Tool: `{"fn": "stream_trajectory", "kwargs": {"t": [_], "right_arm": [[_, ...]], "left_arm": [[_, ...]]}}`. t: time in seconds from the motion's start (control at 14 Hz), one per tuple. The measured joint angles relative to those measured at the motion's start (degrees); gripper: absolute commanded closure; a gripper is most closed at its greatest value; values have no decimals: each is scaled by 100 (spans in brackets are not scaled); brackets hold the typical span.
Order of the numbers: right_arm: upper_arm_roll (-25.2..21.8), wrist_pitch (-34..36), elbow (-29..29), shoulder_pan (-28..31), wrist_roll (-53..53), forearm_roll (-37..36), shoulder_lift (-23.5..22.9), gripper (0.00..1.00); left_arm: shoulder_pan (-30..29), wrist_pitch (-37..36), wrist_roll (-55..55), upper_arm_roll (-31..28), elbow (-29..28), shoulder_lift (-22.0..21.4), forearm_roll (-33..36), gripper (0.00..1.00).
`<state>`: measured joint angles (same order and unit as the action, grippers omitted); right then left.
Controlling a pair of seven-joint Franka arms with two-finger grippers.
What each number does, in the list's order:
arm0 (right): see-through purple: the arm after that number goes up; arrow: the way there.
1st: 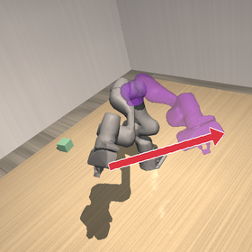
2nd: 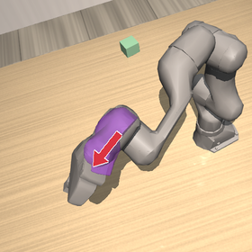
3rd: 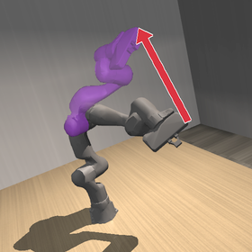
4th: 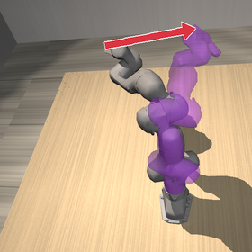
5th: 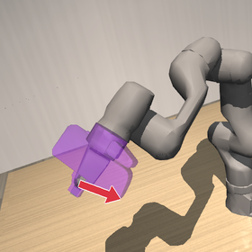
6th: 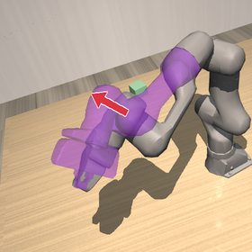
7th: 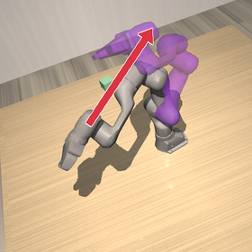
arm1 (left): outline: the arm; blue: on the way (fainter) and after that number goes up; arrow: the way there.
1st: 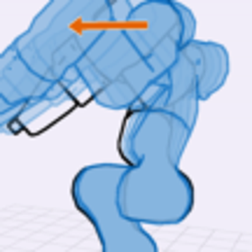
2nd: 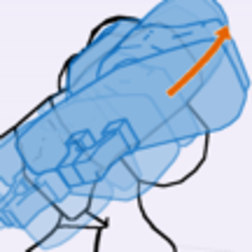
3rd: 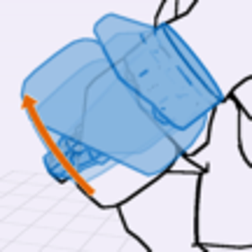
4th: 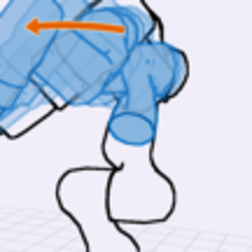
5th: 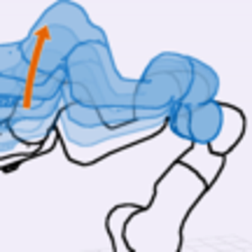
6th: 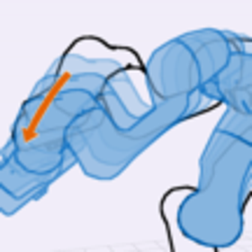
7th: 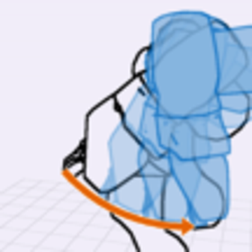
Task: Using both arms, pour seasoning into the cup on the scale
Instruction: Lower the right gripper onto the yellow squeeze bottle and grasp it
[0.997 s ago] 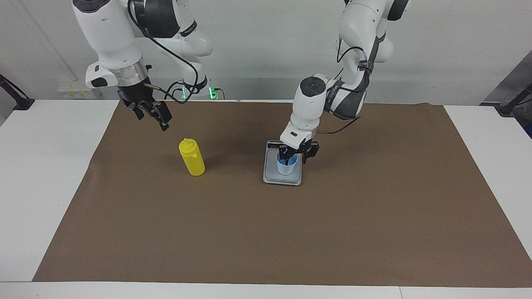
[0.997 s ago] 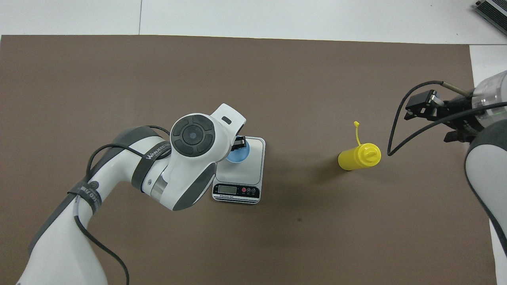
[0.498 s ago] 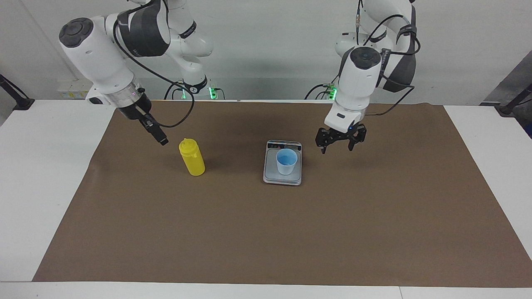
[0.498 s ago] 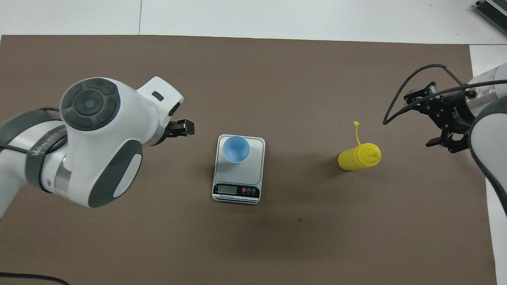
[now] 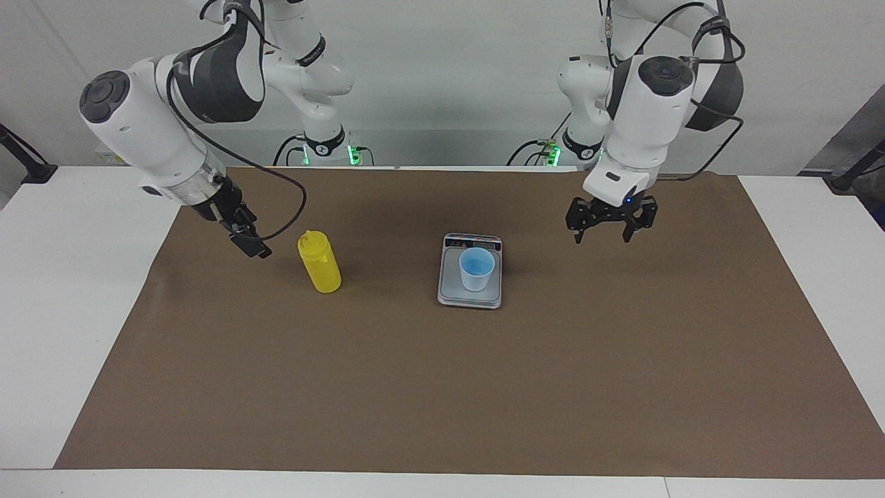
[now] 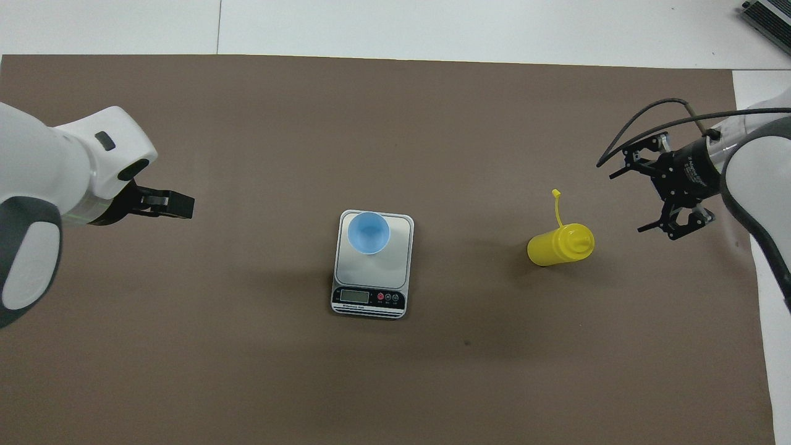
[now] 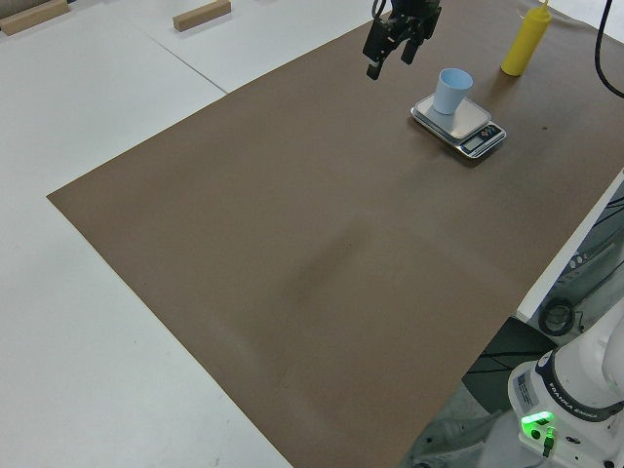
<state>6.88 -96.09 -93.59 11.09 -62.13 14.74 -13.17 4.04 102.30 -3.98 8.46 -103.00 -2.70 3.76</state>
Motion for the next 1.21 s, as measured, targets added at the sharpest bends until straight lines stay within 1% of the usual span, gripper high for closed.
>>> {"fn": "stream_trajectory", "kwargs": {"t": [0.21,0.36,0.5,0.64,0.93,1.21], "right_arm": [[-2,-204,-37,154,-244,263,-306,0],[-2,-476,-183,191,-264,444,-493,0],[-2,-680,-379,191,-290,553,-559,0],[-1,-722,-580,190,-389,690,-547,0],[5,-900,-1116,181,-390,983,-399,0],[8,-980,-1721,178,23,1281,-122,0]], "left_arm": [[-202,-593,148,-4,492,-35,-154,0],[-289,-933,181,-6,818,-36,-195,0],[-340,-1142,326,-6,1020,-35,-202,0],[-384,-1188,500,-7,1042,-33,-235,0],[-472,-1193,520,-6,1000,-33,-439,0],[-596,-1284,583,-12,1109,-33,-496,0]]}}
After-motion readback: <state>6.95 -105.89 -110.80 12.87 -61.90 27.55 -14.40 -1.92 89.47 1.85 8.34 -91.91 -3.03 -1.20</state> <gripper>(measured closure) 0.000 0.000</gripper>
